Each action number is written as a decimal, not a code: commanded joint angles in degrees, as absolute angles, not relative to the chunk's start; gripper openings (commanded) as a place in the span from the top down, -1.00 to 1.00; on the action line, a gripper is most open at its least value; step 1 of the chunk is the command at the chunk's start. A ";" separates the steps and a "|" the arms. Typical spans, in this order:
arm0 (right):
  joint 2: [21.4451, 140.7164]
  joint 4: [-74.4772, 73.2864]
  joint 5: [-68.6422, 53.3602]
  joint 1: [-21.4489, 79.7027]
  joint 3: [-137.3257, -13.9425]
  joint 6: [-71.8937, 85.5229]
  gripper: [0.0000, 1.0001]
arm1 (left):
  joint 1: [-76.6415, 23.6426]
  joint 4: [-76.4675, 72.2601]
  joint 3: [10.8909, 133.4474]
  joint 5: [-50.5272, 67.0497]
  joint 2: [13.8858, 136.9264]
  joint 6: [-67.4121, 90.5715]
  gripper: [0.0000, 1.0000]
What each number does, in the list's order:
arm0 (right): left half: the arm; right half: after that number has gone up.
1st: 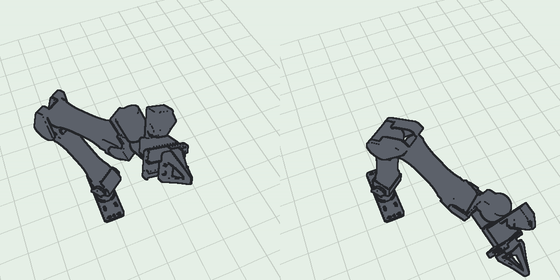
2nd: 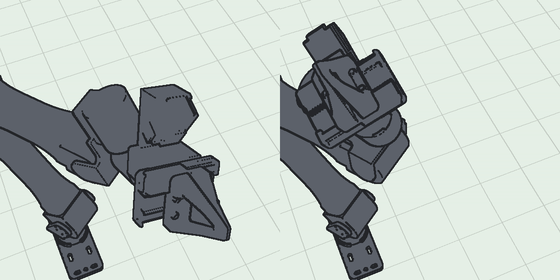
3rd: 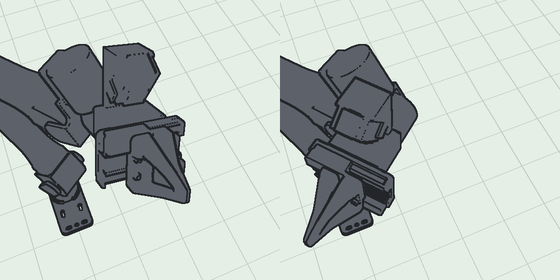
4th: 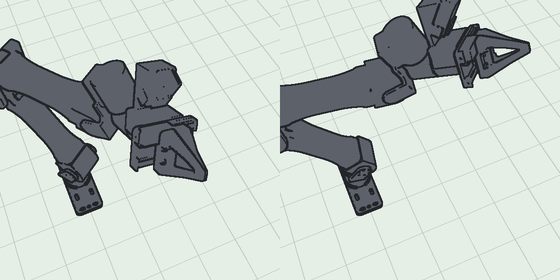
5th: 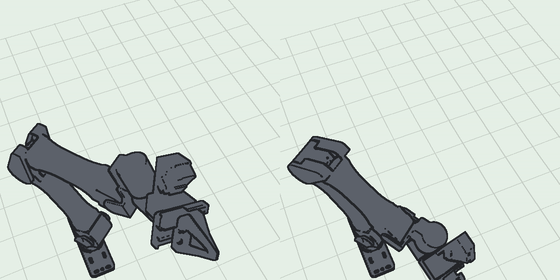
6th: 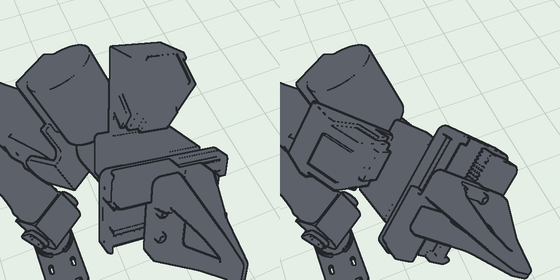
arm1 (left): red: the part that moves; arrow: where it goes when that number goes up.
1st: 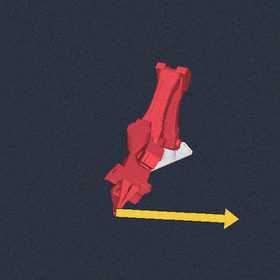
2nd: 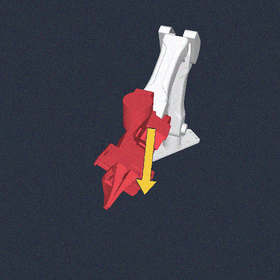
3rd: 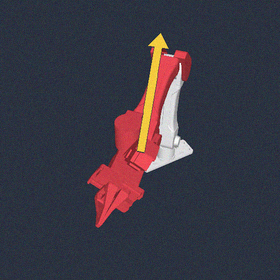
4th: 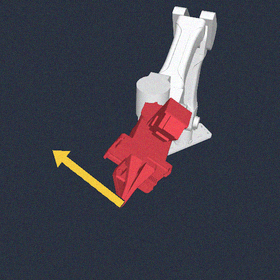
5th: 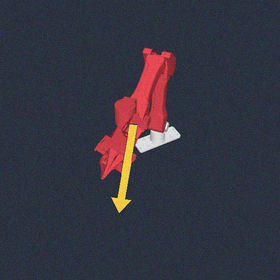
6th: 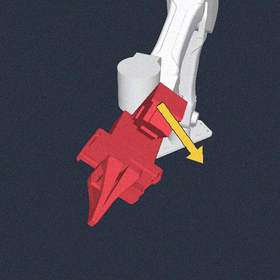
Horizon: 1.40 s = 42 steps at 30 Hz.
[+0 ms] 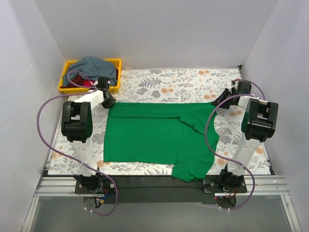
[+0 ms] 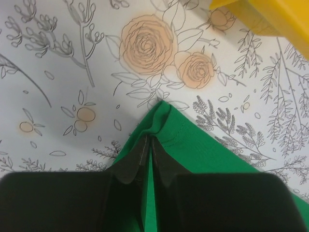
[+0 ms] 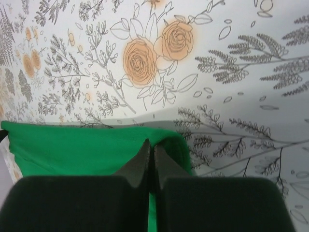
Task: Fold and stack the t-shirts
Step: Fold the tshirt
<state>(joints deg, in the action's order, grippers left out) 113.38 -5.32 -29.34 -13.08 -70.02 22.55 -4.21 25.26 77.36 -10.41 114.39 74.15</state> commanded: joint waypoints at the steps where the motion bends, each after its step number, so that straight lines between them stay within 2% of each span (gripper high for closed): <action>1: 115.57 -2.37 -29.27 -13.45 -73.73 21.62 0.97 | -3.69 27.16 78.04 -12.13 118.12 74.97 0.92; 6: 117.86 -2.90 -30.15 -13.45 -76.46 18.64 0.75 | -3.78 26.28 80.07 -11.87 119.00 73.75 0.78; 8: 115.94 -3.34 -29.19 -13.45 -75.77 17.93 0.65 | -3.78 26.28 80.42 -11.78 118.22 73.22 0.65; 9: 114.80 -3.43 -28.66 -13.36 -75.15 17.23 0.48 | -3.95 26.11 80.25 -11.86 116.82 73.04 0.59; 11: 111.11 -4.04 -26.38 -13.19 -73.66 16.62 0.31 | -4.13 26.19 80.16 -12.04 115.14 72.25 0.43; 12: 109.70 -4.91 -25.32 -12.92 -73.30 16.26 0.15 | -4.48 26.28 80.07 -12.22 113.05 72.07 0.39; 15: 103.73 -8.34 -19.18 -11.00 -71.46 13.72 -0.05 | -5.71 26.89 79.63 -13.18 108.04 71.19 0.17; 17: 98.46 -10.88 -13.92 -9.24 -70.06 11.43 -0.07 | -6.32 27.77 79.54 -13.62 105.13 70.93 -0.03; 20: 91.25 -14.14 -5.93 -3.27 -66.89 7.31 -0.07 | -7.73 29.88 77.97 -14.85 98.72 70.75 -0.31; 25: 82.63 -17.14 5.87 14.65 -60.74 1.76 -0.11 | -10.54 31.38 69.71 -16.87 86.59 71.10 -0.57; 26: 82.10 -17.23 10.50 17.11 -58.56 1.41 -0.22 | -10.98 31.29 65.69 -17.05 82.05 71.19 -0.61; 27: 81.74 -17.66 11.76 21.40 -57.75 0.19 -0.46 | -12.12 31.20 63.65 -17.22 80.09 71.28 -0.66; 29: 82.26 -18.45 16.32 25.03 -56.43 -1.74 -0.54 | -12.92 31.03 57.26 -18.19 75.69 71.28 -0.68; 33: 85.33 -19.77 21.61 32.15 -55.55 -4.22 -0.57 | -14.06 29.71 47.85 -18.81 65.33 72.07 -0.70; 42: 96.23 -20.13 30.58 36.91 -59.50 -7.03 -0.56 | -14.24 26.10 40.60 -20.48 61.87 70.93 -0.71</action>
